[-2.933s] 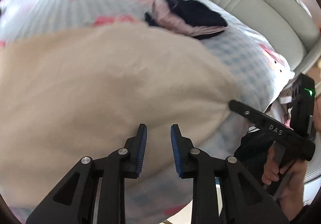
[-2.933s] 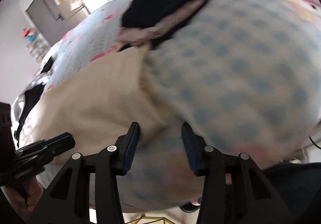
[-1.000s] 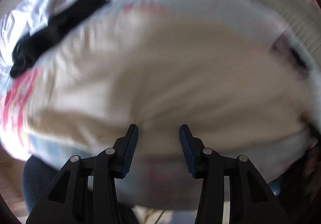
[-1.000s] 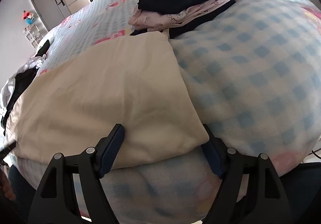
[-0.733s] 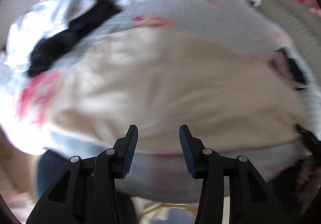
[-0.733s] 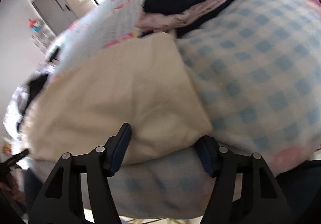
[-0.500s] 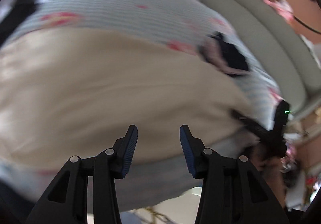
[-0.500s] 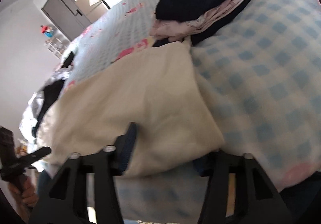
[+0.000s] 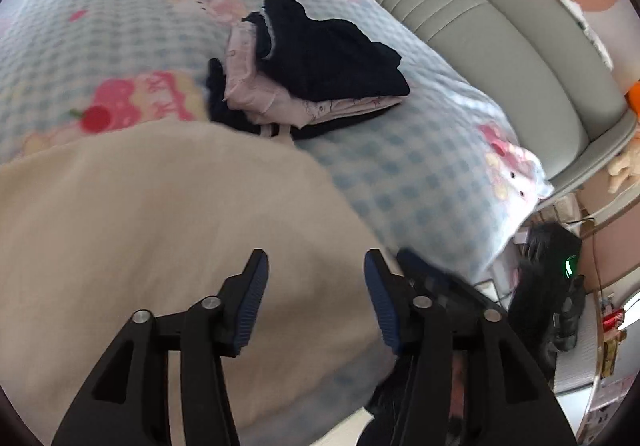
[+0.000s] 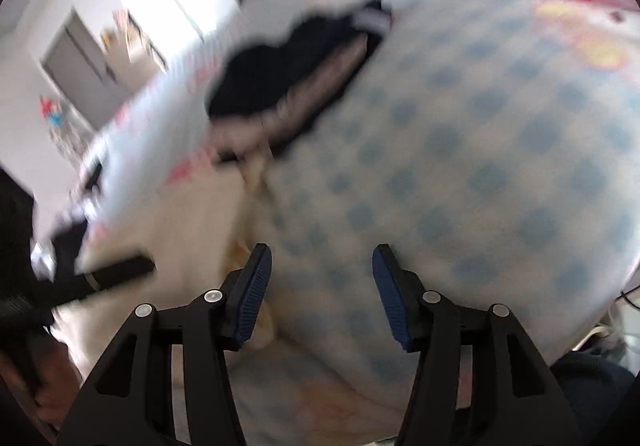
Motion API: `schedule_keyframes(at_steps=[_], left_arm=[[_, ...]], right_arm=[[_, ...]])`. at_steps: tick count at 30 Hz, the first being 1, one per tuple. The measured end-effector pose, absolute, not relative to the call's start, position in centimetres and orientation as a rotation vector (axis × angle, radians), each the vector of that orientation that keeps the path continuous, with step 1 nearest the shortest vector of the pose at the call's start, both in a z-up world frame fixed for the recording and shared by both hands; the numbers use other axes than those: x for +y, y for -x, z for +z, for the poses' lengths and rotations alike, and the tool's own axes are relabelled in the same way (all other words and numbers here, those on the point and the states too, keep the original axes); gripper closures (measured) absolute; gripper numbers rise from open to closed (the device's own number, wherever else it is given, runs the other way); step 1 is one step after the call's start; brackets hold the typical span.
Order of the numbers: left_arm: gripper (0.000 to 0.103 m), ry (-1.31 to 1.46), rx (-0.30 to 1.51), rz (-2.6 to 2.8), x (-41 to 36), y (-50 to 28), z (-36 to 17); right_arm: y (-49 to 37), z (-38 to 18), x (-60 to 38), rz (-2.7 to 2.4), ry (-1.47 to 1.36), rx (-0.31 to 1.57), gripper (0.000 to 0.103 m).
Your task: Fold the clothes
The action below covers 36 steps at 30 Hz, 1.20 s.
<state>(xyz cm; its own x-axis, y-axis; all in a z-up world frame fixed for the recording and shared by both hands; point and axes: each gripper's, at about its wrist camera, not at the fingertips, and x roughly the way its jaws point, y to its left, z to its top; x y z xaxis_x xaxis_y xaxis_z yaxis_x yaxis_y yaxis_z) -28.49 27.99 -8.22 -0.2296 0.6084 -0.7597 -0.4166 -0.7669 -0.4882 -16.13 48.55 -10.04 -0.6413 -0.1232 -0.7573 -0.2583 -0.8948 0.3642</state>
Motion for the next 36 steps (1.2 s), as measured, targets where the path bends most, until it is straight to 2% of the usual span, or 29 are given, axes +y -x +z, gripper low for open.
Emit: schedule_keyframes(at_steps=[4,8,9,10,11,13,18,24,25,27,29,30,31,33,35,36], left_arm=[[0.046,1.417,-0.203,2.019,30.0,28.7,-8.8],[0.045,1.462,-0.110,2.032,31.7,28.4,-10.1],[0.051,1.466,-0.095,2.044,31.7,28.2,-10.3],[0.070,1.472,-0.078,2.077,31.5,28.1,-10.6],[0.077,1.478,-0.069,2.107,31.2,28.0,-10.8],[0.087,1.479,-0.172,2.114,29.7,27.9,-10.9],[0.089,1.446,-0.402,2.102,25.8,27.4,-10.8],[0.089,1.412,-0.664,2.023,21.4,26.8,-10.9],[0.089,1.416,-0.665,2.013,21.0,26.7,-10.9],[0.087,1.425,-0.654,2.003,20.6,26.7,-10.8],[0.069,1.413,-0.654,1.974,20.4,26.6,-10.4],[0.050,1.399,-0.662,1.949,20.3,26.6,-10.2],[0.039,1.384,-0.665,1.929,20.2,26.6,-10.0],[0.040,1.354,-0.587,1.973,20.9,26.2,-9.4],[0.072,1.359,-0.502,2.041,21.3,26.0,-9.3],[0.086,1.381,-0.514,2.046,20.8,26.3,-9.6]], right_arm=[[16.7,-10.3,46.4,2.772,1.380,0.663,0.048],[17.0,-10.5,45.5,2.821,1.421,0.742,0.048],[17.1,-10.6,45.4,2.831,1.425,0.753,0.048],[17.1,-10.9,45.2,2.833,1.429,0.758,0.048],[17.0,-11.1,45.1,2.835,1.430,0.766,0.048],[16.6,-11.1,45.6,2.838,1.411,0.811,0.046],[16.0,-10.5,47.7,2.806,1.232,0.963,0.044],[18.3,-11.5,44.4,2.843,1.362,0.820,0.042],[18.3,-11.4,43.6,2.869,1.366,0.784,0.042],[18.4,-11.2,41.9,2.919,1.373,0.712,0.038],[18.5,-11.0,40.2,2.968,1.379,0.637,0.040],[18.6,-11.0,39.5,2.991,1.381,0.608,0.040],[18.6,-10.9,39.2,3.009,1.377,0.621,0.040],[18.4,-10.7,38.6,3.039,1.375,0.628,0.040],[18.5,-10.6,37.9,3.054,1.383,0.603,0.040],[18.6,-10.6,37.6,3.060,1.388,0.592,0.040]])
